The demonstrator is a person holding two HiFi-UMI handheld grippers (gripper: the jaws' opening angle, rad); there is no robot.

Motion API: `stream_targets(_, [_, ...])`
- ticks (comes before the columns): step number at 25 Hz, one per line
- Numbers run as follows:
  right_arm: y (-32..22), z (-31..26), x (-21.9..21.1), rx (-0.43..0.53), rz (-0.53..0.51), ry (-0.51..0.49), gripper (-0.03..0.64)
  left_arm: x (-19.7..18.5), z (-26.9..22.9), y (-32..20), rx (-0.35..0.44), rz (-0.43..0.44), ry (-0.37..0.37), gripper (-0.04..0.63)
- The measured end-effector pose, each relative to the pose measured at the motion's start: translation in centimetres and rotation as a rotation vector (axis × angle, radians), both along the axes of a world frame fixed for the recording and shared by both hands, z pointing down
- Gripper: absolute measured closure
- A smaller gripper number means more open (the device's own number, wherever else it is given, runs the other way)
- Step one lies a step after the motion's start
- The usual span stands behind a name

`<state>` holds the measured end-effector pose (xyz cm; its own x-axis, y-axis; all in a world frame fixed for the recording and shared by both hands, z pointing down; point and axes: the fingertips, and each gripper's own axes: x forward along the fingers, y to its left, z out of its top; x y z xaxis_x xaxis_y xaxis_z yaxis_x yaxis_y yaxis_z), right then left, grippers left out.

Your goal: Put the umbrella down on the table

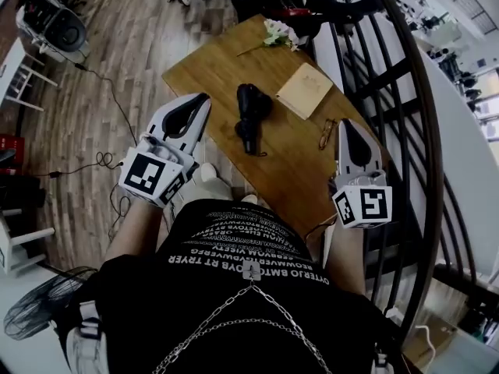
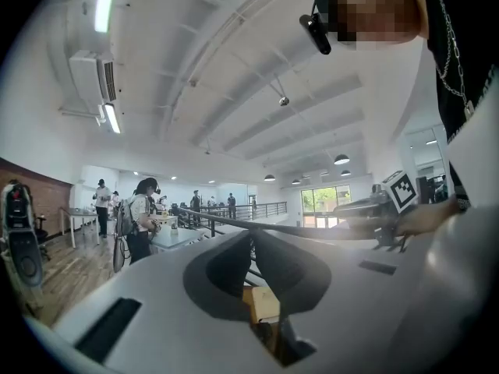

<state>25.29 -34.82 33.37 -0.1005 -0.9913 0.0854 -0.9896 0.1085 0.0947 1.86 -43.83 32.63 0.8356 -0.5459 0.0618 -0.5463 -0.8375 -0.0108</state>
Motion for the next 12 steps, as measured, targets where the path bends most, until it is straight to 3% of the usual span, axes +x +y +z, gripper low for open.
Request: stream_targets(12, [-4.0,4.6,-1.9,-0.092,-0.017,-0.044,0.601,-0.3,0.9,-3.4,-0.026,0.013,0.011,0.555])
